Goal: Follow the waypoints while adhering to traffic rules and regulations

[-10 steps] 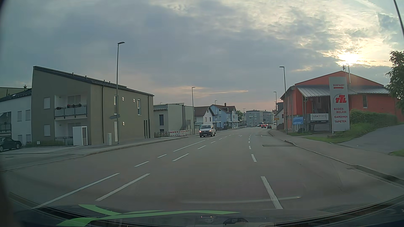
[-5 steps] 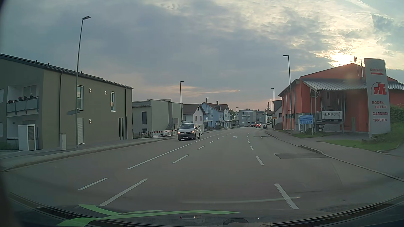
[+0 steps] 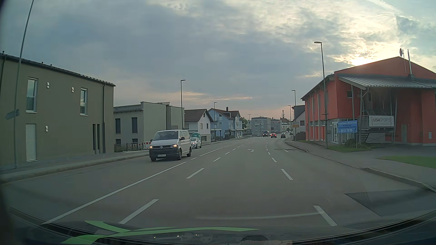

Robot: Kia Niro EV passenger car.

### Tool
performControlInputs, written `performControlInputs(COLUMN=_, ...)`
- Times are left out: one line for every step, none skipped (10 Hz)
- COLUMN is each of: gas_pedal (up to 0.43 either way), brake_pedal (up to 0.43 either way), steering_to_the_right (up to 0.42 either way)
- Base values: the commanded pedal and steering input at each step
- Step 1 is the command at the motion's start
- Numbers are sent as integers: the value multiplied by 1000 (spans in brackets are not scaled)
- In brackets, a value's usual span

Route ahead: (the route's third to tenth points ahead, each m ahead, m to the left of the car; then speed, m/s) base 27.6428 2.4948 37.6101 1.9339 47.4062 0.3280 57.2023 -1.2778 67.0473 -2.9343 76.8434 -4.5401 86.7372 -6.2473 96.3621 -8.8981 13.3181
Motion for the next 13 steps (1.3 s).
performControlInputs(gas_pedal=0, brake_pedal=177, steering_to_the_right=20)
performControlInputs(gas_pedal=0, brake_pedal=177, steering_to_the_right=20)
performControlInputs(gas_pedal=0, brake_pedal=171, steering_to_the_right=20)
performControlInputs(gas_pedal=0, brake_pedal=171, steering_to_the_right=19)
performControlInputs(gas_pedal=0, brake_pedal=152, steering_to_the_right=18)
performControlInputs(gas_pedal=0, brake_pedal=146, steering_to_the_right=15)
performControlInputs(gas_pedal=0, brake_pedal=146, steering_to_the_right=14)
performControlInputs(gas_pedal=0, brake_pedal=128, steering_to_the_right=14)
performControlInputs(gas_pedal=0, brake_pedal=128, steering_to_the_right=14)
performControlInputs(gas_pedal=0, brake_pedal=128, steering_to_the_right=14)
performControlInputs(gas_pedal=0, brake_pedal=128, steering_to_the_right=15)
performControlInputs(gas_pedal=0, brake_pedal=128, steering_to_the_right=18)
performControlInputs(gas_pedal=0, brake_pedal=128, steering_to_the_right=19)
